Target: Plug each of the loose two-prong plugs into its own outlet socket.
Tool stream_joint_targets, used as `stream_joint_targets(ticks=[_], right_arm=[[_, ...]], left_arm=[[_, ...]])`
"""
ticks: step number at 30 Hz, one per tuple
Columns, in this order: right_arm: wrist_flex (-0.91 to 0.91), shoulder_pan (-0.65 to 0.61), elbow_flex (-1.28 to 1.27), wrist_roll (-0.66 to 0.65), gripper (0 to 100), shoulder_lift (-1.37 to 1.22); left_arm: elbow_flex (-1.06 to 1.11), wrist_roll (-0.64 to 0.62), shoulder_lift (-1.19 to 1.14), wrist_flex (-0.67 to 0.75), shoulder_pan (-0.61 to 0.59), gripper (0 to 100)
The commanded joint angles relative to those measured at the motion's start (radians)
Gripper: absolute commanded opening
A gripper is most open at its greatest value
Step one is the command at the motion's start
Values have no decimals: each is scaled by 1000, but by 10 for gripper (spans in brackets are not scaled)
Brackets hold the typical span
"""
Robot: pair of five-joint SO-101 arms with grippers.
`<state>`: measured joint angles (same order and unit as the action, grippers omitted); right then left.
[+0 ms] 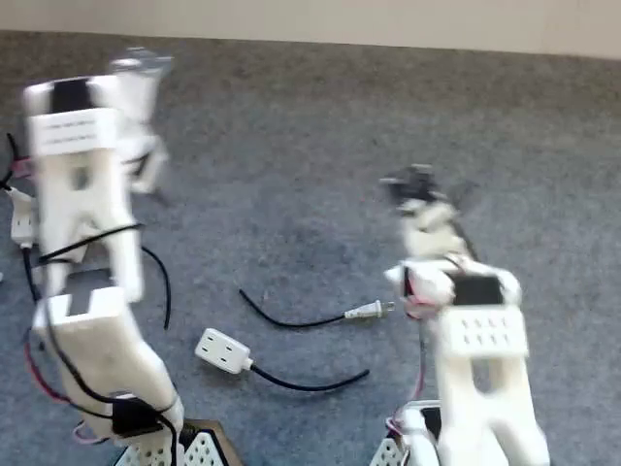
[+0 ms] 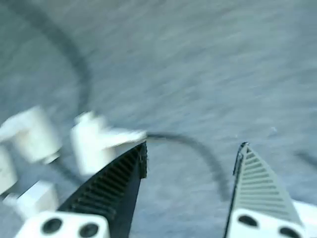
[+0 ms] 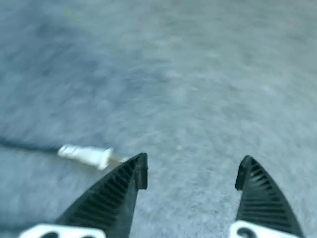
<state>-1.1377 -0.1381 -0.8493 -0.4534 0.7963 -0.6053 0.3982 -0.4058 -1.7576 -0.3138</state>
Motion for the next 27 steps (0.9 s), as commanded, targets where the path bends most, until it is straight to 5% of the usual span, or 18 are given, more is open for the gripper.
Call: stream_joint_targets(ticks=[1,7,13,21,27], right_arm=[[-217,-165,303,-83,281,-257],[-394,-317,585,-3,118,-504],[-427,-432,630,-543,37,-664],[-292,-455,519,-589,38,-812],[-110,-450,335,-631,38,-817]], left_arm=[[-1,161,54,-9,-231,291],[151,307,54,155,-398,293],[349,419,54,334,-476,293],[486,480,54,526,-544,292],[489,480,54,532,-549,292]])
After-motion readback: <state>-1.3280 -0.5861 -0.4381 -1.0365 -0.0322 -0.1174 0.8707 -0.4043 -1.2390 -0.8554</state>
